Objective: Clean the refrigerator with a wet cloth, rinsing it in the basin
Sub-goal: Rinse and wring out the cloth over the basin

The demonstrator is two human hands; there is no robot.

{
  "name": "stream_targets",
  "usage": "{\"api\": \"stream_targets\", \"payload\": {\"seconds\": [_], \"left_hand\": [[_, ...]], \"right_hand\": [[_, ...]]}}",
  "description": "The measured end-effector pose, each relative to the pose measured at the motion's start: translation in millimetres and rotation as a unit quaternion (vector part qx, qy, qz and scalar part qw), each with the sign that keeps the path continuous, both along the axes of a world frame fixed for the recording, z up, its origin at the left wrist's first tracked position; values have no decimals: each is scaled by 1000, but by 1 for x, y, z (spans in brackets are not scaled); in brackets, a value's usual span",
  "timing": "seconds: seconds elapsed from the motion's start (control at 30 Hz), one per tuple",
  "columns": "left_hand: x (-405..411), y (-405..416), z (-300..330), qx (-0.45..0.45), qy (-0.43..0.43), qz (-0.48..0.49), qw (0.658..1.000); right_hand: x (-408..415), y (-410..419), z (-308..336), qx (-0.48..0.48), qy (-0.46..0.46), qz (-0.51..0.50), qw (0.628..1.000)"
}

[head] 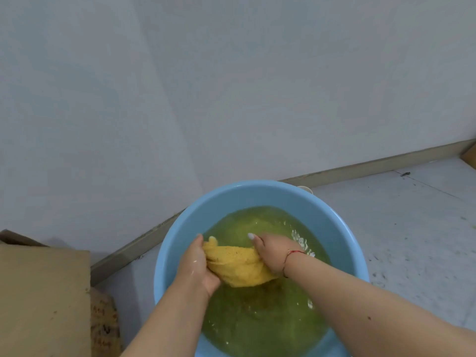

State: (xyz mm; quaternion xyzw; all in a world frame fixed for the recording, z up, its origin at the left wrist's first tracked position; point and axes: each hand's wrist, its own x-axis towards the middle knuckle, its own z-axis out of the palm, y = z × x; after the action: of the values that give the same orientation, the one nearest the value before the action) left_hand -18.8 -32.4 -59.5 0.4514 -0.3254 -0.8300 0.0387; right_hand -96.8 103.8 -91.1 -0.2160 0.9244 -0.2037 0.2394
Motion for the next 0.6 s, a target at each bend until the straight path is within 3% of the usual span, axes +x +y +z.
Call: {"api": "stream_targets", "payload": {"seconds": [0.1,0.17,0.2,0.27,0.3,0.33,0.37,0.4,0.5,0.6], "left_hand": [[6,-15,-4,-135,-54,-83,986],[7,-24,-8,-274,-110,-199,934],[8,-25,-4,-362,-135,-269,882],[9,-21,2,-558,-137,-391,719],[10,-19,5,-610,-108,-439,651],[10,-16,5,-624,-64,-481,612],[9,-13,1,-603,-28,-521,604],[10,-9,-2,-559,7,-546,623],[8,3,-8,-461,98,-477,742],[7,6,-3,-432,150,-377,805]], "right_hand": [[-7,18,-11,100,-145,17,984],[-4,24,-12,209,-130,94,965],[-1,23,-12,240,-105,129,956],[3,14,-4,267,-58,195,942],[4,8,6,271,-27,228,935],[4,3,17,271,0,254,928],[4,-1,32,255,23,273,927],[3,-4,49,225,43,290,929],[1,-5,99,71,79,284,953],[-14,12,122,-147,43,174,973]]}}
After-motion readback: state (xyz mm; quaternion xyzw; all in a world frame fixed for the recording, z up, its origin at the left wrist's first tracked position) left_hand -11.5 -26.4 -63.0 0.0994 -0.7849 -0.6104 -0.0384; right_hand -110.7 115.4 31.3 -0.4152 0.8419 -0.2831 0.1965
